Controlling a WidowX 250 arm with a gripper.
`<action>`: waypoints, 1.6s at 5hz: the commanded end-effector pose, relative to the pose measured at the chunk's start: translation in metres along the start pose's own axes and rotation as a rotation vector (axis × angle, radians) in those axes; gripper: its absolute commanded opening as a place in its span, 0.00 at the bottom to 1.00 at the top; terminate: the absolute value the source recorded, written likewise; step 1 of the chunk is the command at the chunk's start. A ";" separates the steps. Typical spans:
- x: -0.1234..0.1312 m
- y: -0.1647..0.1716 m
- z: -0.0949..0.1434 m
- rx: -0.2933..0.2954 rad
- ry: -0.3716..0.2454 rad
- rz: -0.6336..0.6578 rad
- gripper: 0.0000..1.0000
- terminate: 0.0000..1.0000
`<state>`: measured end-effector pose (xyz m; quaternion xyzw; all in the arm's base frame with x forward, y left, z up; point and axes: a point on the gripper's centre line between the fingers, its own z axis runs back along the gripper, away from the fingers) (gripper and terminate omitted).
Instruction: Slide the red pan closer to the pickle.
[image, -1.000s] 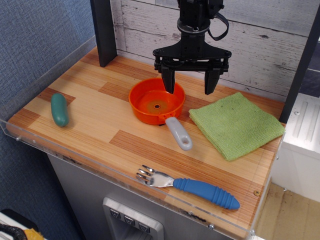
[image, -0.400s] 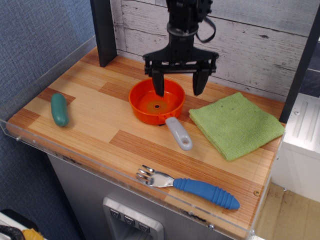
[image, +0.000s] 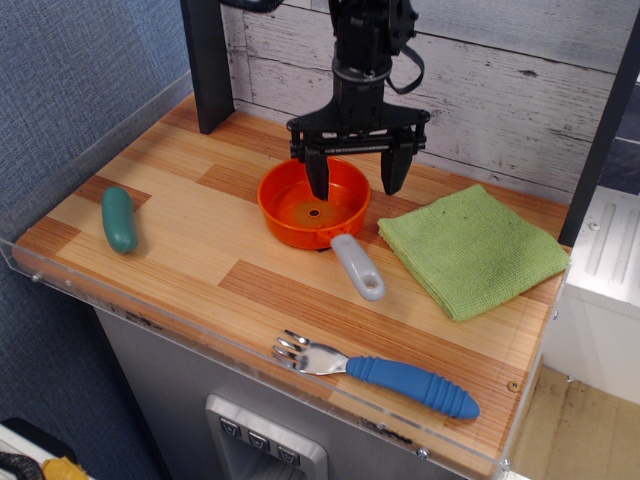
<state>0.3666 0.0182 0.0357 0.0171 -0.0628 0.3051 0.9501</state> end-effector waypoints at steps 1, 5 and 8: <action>0.012 -0.004 -0.004 -0.044 -0.025 0.051 1.00 0.00; 0.014 -0.005 -0.014 -0.034 -0.015 0.086 0.00 0.00; 0.024 -0.003 0.004 0.028 0.001 0.017 0.00 0.00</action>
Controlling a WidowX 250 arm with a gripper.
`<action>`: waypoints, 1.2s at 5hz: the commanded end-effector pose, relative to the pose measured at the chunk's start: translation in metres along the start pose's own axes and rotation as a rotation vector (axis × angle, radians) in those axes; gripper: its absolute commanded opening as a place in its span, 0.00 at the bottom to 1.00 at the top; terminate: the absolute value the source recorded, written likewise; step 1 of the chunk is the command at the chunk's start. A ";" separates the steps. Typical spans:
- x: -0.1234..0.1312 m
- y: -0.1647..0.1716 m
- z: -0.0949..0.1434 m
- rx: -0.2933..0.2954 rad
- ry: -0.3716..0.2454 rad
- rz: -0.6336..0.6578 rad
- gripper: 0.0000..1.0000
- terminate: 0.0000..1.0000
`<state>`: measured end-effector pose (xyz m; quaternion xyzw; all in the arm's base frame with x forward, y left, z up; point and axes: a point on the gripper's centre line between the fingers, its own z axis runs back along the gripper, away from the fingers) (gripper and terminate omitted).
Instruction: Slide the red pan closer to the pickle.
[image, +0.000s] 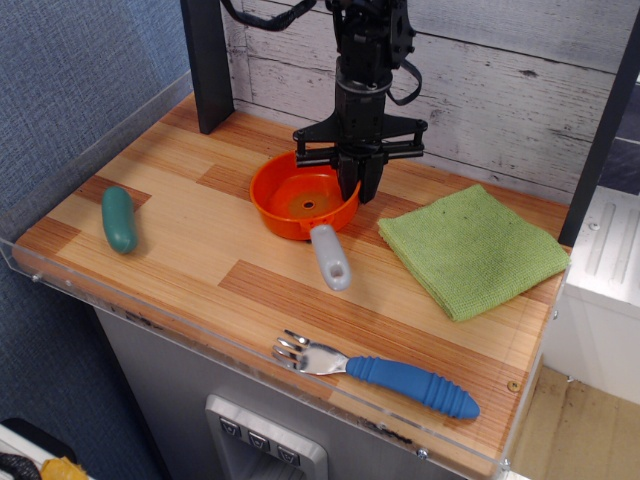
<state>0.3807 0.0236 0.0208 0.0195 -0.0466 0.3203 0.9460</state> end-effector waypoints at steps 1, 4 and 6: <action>0.017 0.011 0.032 0.058 -0.018 -0.028 0.00 0.00; 0.053 0.061 0.024 0.149 -0.078 0.021 0.00 0.00; 0.069 0.082 0.007 0.143 -0.093 0.105 0.00 0.00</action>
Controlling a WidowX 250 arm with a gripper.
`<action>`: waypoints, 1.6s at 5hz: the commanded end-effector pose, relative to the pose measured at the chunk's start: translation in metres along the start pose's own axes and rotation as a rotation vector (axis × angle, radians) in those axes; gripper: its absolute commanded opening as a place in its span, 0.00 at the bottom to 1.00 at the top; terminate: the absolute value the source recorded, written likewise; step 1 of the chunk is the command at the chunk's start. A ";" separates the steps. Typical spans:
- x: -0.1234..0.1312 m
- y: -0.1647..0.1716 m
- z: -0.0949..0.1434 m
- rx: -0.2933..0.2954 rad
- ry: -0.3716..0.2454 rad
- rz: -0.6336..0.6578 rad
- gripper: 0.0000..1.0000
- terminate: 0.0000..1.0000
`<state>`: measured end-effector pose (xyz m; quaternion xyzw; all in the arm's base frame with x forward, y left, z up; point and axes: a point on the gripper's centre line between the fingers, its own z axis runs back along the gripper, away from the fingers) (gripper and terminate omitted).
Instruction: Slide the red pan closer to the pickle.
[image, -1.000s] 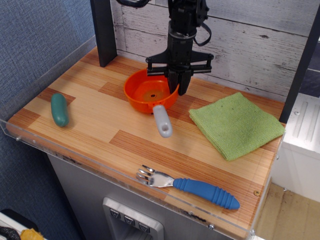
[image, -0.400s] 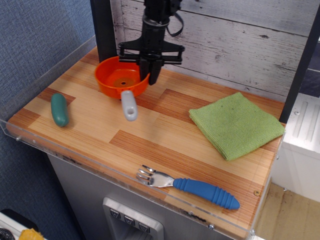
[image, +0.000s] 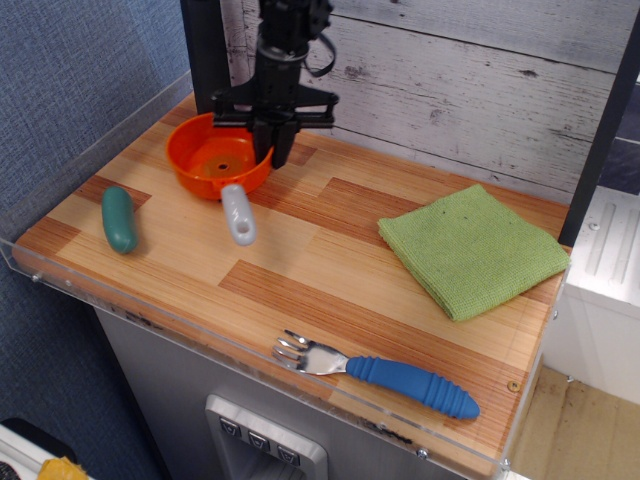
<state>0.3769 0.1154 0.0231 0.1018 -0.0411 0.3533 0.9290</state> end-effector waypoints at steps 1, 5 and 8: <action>0.020 0.008 0.003 -0.012 -0.044 0.040 0.00 0.00; 0.022 0.015 0.011 -0.033 -0.057 0.080 1.00 0.00; 0.021 0.015 0.059 -0.075 -0.131 0.071 1.00 0.00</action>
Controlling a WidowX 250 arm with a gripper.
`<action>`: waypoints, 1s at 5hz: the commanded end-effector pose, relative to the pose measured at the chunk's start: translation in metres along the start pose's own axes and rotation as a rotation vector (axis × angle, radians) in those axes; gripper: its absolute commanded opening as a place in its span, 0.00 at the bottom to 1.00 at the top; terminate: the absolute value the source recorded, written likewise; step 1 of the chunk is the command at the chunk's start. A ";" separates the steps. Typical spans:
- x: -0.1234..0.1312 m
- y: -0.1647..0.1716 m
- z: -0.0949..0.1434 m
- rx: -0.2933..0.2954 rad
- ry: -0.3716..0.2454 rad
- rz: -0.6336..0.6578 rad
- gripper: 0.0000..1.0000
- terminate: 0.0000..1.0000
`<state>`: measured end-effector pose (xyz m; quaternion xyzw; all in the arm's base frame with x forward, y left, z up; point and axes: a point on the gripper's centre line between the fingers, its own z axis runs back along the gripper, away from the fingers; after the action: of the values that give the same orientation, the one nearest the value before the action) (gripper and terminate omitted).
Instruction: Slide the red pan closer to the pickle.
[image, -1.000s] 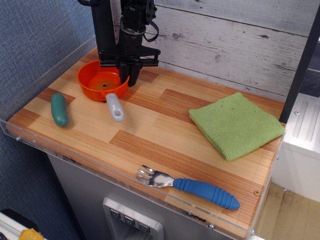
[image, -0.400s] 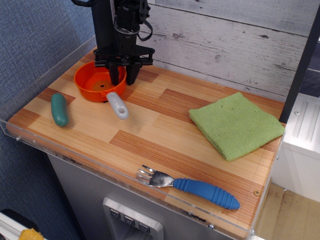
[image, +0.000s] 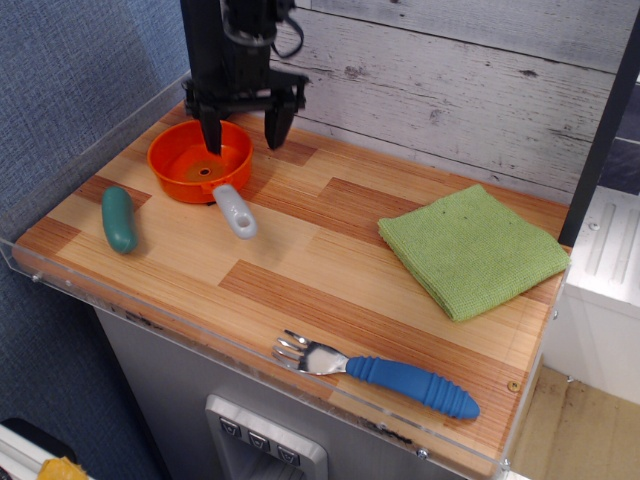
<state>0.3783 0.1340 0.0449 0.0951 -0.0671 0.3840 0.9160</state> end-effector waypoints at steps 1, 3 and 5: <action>-0.004 -0.001 0.055 -0.064 -0.118 -0.009 1.00 0.00; -0.030 0.015 0.070 -0.040 0.002 -0.176 1.00 0.00; -0.055 0.045 0.080 -0.079 0.025 -0.356 1.00 0.00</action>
<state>0.3027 0.1024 0.0980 0.0614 -0.0244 0.2111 0.9752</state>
